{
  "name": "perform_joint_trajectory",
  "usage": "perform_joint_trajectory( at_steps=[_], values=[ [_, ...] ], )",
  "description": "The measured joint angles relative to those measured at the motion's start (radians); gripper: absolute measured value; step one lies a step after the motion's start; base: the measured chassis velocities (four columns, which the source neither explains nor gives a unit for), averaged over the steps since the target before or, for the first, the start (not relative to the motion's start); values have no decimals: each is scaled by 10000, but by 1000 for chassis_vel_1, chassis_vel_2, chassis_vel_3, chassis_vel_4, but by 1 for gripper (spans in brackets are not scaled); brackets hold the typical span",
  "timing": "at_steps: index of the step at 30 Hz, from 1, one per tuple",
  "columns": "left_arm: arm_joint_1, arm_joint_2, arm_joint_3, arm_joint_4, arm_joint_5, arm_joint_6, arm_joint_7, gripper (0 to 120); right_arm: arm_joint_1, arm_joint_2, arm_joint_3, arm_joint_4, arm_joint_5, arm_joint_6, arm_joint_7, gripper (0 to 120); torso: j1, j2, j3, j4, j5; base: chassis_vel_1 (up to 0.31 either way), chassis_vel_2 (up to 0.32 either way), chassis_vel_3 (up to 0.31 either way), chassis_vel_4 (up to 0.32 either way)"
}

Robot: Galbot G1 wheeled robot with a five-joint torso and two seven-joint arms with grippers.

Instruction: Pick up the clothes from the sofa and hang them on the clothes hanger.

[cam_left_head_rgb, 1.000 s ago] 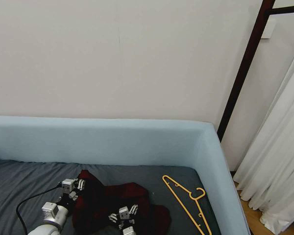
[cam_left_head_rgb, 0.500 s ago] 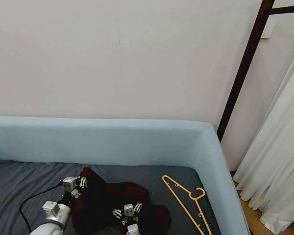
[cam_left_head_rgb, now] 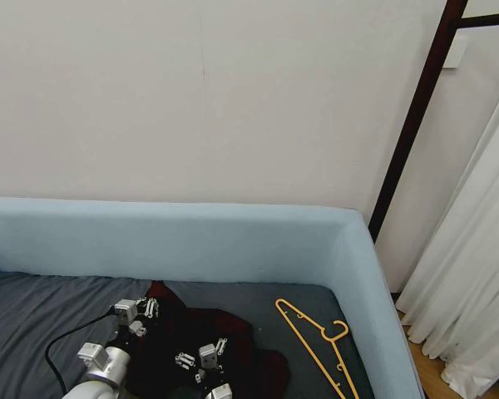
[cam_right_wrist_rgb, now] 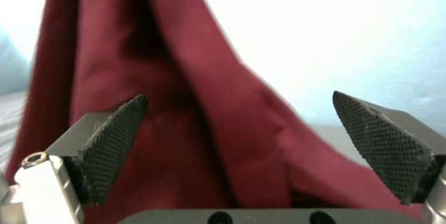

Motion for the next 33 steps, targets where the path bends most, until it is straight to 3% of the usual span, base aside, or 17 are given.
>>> perform_joint_trajectory(
  at_steps=[7,16,22,27,33],
  values=[
    [214,109,-155,-496,-174,20,169,0,-115,6,459,227,-514,-1154,1664,100,0,0,1,7,8,0,0,0,0],
    [372,445,-297,-766,-328,20,352,0,-305,12,1104,886,-560,-1487,2096,100,0,0,0,2,9,0,0,0,0],
    [164,487,-310,49,-160,-164,332,0,-424,14,1112,1502,-516,-1418,1567,100,0,0,0,9,9,0,0,0,0],
    [-177,429,-250,1722,78,-250,51,0,-418,11,821,1270,-693,-820,515,100,0,0,0,17,-4,0,0,0,0],
    [-233,225,-266,2119,77,-286,31,0,-415,8,753,886,-795,-720,310,100,0,0,0,15,-5,0,0,0,0]
  ],
)
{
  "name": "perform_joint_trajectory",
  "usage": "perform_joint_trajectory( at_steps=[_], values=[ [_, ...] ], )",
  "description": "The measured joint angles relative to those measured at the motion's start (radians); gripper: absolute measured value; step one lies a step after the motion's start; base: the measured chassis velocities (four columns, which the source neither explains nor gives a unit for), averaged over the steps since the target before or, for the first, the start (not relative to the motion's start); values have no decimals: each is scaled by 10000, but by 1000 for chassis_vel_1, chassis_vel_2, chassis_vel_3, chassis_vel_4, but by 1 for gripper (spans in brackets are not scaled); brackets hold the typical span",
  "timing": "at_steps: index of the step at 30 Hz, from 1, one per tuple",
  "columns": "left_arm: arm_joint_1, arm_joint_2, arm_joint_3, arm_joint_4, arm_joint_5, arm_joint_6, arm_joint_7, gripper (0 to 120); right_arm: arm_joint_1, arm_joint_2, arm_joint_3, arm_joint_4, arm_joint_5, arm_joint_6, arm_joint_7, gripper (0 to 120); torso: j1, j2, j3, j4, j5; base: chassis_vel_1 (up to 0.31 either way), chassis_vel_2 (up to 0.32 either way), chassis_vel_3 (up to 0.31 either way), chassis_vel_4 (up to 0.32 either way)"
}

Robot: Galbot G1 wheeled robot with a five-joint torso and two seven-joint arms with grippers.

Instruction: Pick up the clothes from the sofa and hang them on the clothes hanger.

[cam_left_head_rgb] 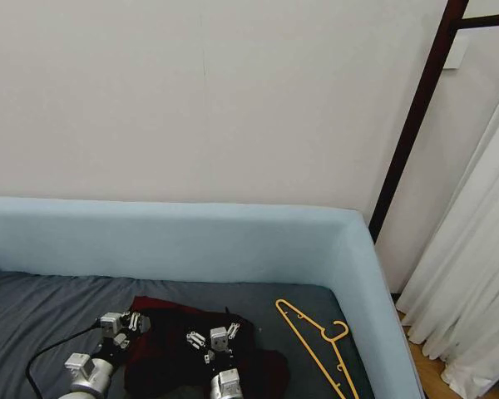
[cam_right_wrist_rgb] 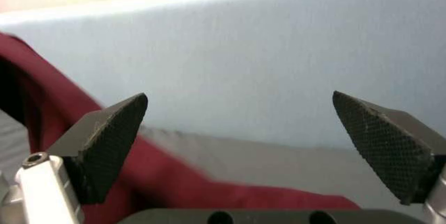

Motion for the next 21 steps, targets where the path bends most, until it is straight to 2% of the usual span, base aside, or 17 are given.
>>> perform_joint_trajectory(
  at_steps=[4,8,11,13,15,18,21],
  values=[
    [110,-148,-55,-165,-6,-33,0,0,0,-1,22,-376,-97,-379,194,100,0,1,0,-5,2,0,0,0,0],
    [152,-203,-89,-279,-7,-62,1,0,0,-3,22,-394,-96,-334,174,100,0,0,1,-8,5,0,0,0,0],
    [180,-208,-109,-395,-21,-78,-3,0,0,-7,-67,-265,-122,174,-185,100,0,0,2,-10,12,0,0,0,0],
    [193,-208,-106,-463,-21,-79,-4,0,2,-9,-144,-204,-302,1140,-987,100,0,1,2,-9,11,0,0,0,0],
    [190,-208,-81,-479,-16,-79,-6,0,2,-8,-165,-221,-325,1670,-1630,100,0,0,1,-9,10,0,0,0,0],
    [185,-218,-56,-547,-12,-66,-7,0,12,-8,-218,-282,-376,1937,-2080,100,0,1,0,-8,9,0,0,0,0],
    [184,-220,-54,-699,-16,-45,-17,0,21,-9,-291,-491,-685,1682,-1880,100,0,0,0,-4,9,0,0,0,0]
  ],
)
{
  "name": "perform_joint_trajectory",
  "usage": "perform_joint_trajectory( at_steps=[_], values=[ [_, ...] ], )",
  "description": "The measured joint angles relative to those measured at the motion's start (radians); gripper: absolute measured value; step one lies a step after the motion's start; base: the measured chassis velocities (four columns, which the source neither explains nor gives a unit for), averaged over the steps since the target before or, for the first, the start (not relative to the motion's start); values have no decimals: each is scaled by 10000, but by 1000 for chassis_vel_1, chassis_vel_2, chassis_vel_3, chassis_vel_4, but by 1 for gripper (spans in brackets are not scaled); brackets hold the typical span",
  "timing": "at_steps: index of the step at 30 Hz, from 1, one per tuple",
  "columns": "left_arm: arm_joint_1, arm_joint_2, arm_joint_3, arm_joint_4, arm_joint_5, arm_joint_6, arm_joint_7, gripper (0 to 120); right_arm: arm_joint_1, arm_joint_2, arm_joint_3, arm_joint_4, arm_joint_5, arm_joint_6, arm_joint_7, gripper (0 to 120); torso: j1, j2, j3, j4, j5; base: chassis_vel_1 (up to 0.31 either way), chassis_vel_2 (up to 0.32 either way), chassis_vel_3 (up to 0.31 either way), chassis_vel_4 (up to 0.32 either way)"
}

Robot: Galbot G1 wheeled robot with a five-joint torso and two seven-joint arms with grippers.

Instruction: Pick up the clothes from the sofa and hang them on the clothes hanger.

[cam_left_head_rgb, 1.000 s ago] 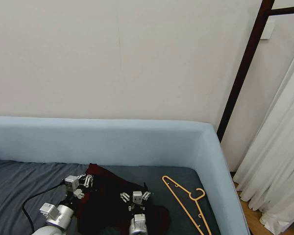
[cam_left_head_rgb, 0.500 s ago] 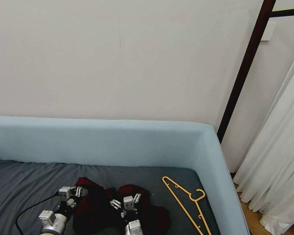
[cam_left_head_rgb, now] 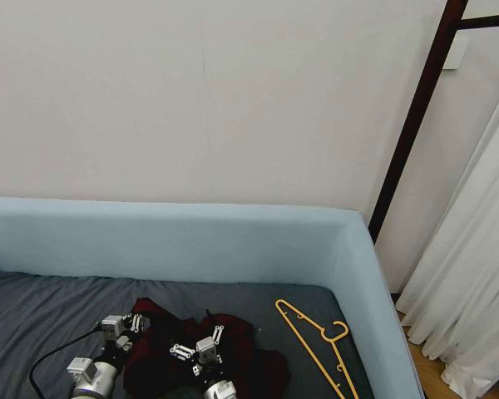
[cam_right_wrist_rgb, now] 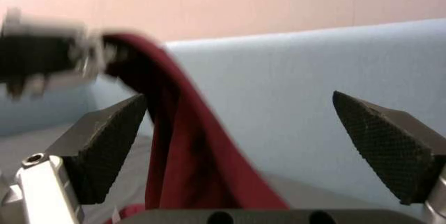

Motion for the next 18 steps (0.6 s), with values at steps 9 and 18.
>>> perform_joint_trajectory(
  at_steps=[9,18],
  values=[
    [63,112,-27,-614,-174,30,-26,0,7,-2,16,-749,-716,-1771,1808,100,1,0,0,-2,1,0,0,0,0],
    [329,-3,43,-1336,-180,119,69,0,2,6,477,-1080,-524,-2594,3023,100,1,0,1,-11,10,0,0,0,0]
  ],
)
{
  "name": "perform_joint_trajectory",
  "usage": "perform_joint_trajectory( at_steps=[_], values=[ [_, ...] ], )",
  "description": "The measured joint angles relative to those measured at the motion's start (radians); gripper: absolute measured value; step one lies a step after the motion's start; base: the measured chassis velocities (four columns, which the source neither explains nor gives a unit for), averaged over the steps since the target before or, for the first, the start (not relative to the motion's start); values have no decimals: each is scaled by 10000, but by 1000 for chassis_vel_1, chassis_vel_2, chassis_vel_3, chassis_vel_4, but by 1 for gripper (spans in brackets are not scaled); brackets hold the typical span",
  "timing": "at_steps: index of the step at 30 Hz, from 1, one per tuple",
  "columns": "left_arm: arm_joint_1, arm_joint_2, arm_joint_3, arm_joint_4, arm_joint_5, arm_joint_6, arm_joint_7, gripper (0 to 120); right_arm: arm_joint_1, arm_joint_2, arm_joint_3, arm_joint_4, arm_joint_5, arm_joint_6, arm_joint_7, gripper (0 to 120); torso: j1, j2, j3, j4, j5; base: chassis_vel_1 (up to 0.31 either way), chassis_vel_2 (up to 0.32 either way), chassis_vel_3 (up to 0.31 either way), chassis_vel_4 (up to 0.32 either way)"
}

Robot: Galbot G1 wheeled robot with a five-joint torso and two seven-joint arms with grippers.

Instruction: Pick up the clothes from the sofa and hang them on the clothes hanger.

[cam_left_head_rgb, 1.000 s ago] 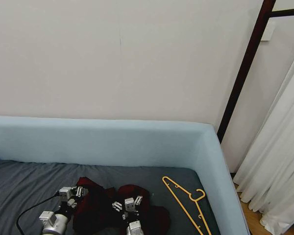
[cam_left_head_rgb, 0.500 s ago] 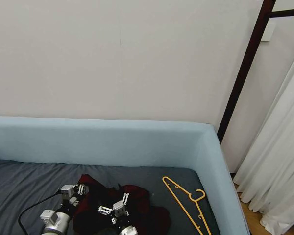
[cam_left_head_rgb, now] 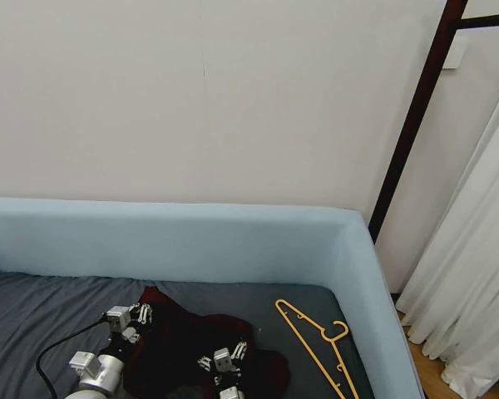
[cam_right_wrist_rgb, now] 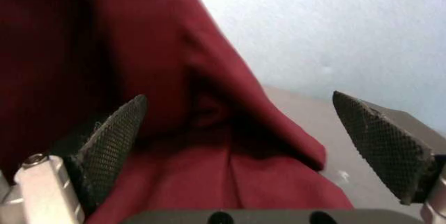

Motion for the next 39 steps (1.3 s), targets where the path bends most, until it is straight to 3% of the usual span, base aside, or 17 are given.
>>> perform_joint_trajectory(
  at_steps=[8,17,27,29,39],
  values=[
    [137,-33,-30,-170,0,25,119,0,-19,3,286,28,595,-63,242,100,0,0,0,3,7,0,0,0,0],
    [7,-57,-21,293,7,10,143,0,-31,1,96,689,823,418,-403,100,0,0,0,8,-2,0,0,0,0],
    [-252,-192,-2,839,-391,132,4,0,-6,-4,-330,359,2246,2340,-3941,100,-1,1,-2,14,-17,0,0,0,0],
    [-279,-181,-17,887,-405,145,-13,0,-5,-4,-330,274,2255,2380,-4089,100,0,0,-2,13,-16,0,0,0,0],
    [-283,-408,-106,999,-680,213,-156,0,-4,-5,-333,-221,1045,1396,-2432,100,0,0,-1,7,-13,0,0,0,0]
  ],
)
